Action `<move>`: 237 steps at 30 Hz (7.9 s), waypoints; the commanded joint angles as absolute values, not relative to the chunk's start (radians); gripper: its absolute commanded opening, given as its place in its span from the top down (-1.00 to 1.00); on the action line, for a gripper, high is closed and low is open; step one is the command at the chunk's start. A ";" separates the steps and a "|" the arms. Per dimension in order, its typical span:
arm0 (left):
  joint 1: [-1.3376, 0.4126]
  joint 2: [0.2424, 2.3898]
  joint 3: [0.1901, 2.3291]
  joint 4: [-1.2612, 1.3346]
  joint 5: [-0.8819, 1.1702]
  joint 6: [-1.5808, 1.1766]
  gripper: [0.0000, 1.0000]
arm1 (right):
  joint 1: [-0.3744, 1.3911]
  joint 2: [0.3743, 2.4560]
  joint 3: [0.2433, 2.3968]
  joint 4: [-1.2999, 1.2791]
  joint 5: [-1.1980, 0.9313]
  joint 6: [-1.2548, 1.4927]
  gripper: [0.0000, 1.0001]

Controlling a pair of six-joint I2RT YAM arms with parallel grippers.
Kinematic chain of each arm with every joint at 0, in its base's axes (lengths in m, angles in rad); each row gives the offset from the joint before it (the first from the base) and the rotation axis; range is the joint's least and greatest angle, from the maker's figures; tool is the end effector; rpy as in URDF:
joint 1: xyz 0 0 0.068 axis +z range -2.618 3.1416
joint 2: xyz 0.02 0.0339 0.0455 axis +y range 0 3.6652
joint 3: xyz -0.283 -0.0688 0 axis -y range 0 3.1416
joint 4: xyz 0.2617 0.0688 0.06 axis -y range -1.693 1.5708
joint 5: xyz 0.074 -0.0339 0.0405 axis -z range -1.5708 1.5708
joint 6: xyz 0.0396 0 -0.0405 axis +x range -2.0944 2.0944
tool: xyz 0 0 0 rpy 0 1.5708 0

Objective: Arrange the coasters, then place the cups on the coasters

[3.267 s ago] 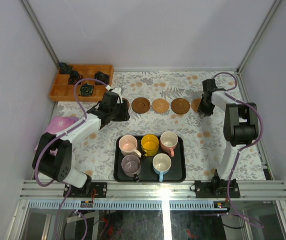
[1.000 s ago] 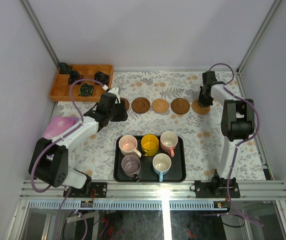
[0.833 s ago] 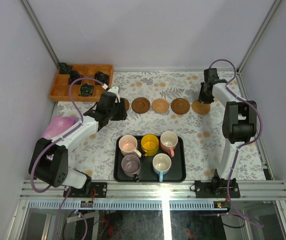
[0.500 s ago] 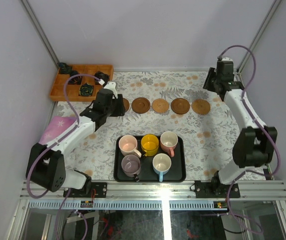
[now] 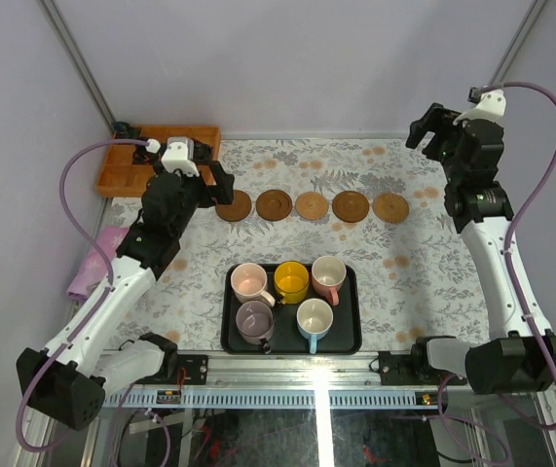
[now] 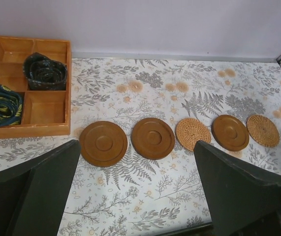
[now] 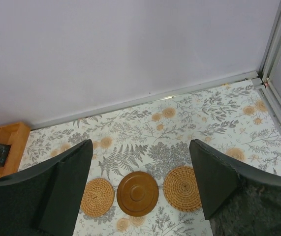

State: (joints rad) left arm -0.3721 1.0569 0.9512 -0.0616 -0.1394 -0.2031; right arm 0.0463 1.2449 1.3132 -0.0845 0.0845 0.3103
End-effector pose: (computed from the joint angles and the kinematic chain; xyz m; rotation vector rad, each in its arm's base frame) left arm 0.2434 -0.0891 0.3731 0.0446 1.7454 -0.3012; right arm 0.2997 0.0105 0.4575 0.2748 1.5670 0.2113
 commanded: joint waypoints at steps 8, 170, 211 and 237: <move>-0.367 1.025 0.999 -0.116 -0.204 -0.198 -1.00 | 0.044 1.135 1.209 -0.263 0.056 0.335 -0.67; -0.367 1.176 0.722 0.131 -0.205 -0.396 -1.00 | 0.089 1.466 0.719 0.566 0.151 0.072 1.00; -0.367 1.198 0.713 0.130 -0.201 -0.395 -1.00 | 0.081 1.563 0.755 0.584 0.152 0.065 1.00; -0.367 1.189 0.704 0.122 -0.201 -0.410 -1.00 | 0.081 1.548 0.754 0.480 0.132 0.107 -0.34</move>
